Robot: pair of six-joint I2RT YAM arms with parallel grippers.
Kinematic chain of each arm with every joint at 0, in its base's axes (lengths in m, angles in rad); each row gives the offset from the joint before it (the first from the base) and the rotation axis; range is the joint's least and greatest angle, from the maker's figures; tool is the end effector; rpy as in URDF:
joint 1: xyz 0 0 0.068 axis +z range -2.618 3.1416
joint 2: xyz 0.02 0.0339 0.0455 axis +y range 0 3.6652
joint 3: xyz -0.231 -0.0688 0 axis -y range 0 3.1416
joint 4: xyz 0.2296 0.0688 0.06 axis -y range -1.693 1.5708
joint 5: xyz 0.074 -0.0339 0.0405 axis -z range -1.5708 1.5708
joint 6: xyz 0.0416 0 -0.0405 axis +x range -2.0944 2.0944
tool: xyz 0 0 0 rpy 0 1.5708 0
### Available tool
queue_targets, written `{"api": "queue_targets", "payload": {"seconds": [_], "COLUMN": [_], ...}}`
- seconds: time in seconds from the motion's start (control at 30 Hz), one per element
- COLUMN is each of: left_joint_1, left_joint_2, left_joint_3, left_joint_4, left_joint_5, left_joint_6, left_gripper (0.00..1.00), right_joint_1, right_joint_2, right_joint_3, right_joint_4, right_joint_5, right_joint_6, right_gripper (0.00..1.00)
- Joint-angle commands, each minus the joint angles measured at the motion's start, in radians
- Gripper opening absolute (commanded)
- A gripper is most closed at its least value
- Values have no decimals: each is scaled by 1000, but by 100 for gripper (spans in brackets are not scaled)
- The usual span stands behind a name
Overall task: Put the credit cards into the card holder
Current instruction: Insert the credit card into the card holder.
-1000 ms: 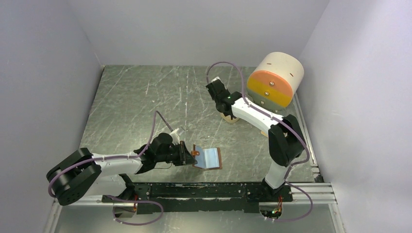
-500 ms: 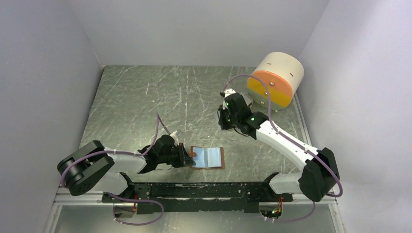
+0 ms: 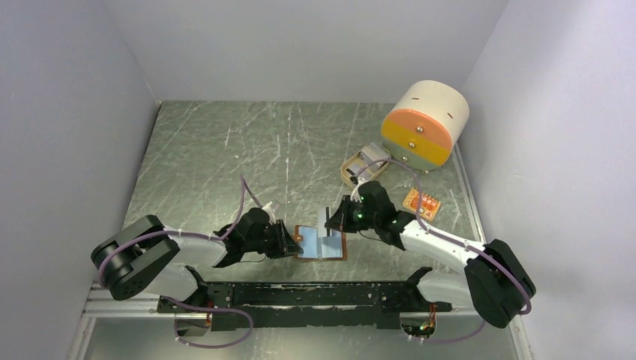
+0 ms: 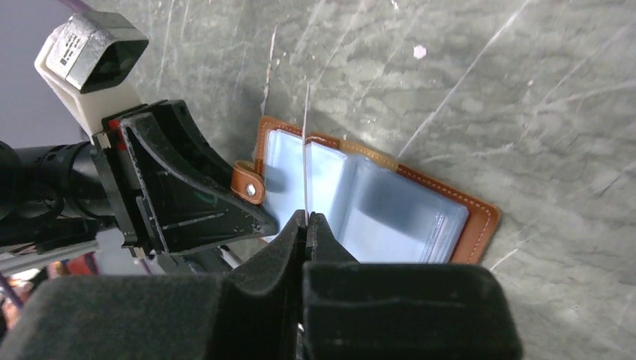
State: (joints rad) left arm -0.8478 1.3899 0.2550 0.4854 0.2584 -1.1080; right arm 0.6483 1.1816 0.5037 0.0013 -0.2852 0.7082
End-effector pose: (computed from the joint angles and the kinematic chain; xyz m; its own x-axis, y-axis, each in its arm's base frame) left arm 0.1381 -0.1725 0.0889 -0.9478 -0.2334 -0.2173 0.0257 0.6232 -0.7816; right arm 0.1824 0.1528 0.1586 -0.8697 0.1242 -0.4776 -0.2483 0.7263 0.6410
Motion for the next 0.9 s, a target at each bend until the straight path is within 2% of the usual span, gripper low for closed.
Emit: {"api": "queue_targets", "payload": {"seconds": [0.0, 0.23, 0.63, 0.73, 0.87], "left_joint_1": [7, 7, 7, 7, 6], "left_joint_2": [-16, 5, 75, 81, 90], "left_joint_3": [-9, -23, -23, -22, -14], "left_joint_4": [31, 67, 128, 125, 117], "left_joint_5": [3, 6, 43, 38, 48], "left_joint_6": [-15, -22, -20, -19, -13], "left_gripper": [29, 16, 20, 19, 19], "right_joint_1": [2, 11, 14, 17, 17], "right_joint_2": [-42, -18, 42, 13, -61], "right_joint_3": [-95, -257, -347, -360, -315], "right_joint_4": [181, 382, 524, 523, 388], "right_joint_5": [-43, -61, -104, -92, -28], "right_joint_6": [130, 243, 299, 315, 263], "right_gripper": [0, 0, 0, 0, 0]}}
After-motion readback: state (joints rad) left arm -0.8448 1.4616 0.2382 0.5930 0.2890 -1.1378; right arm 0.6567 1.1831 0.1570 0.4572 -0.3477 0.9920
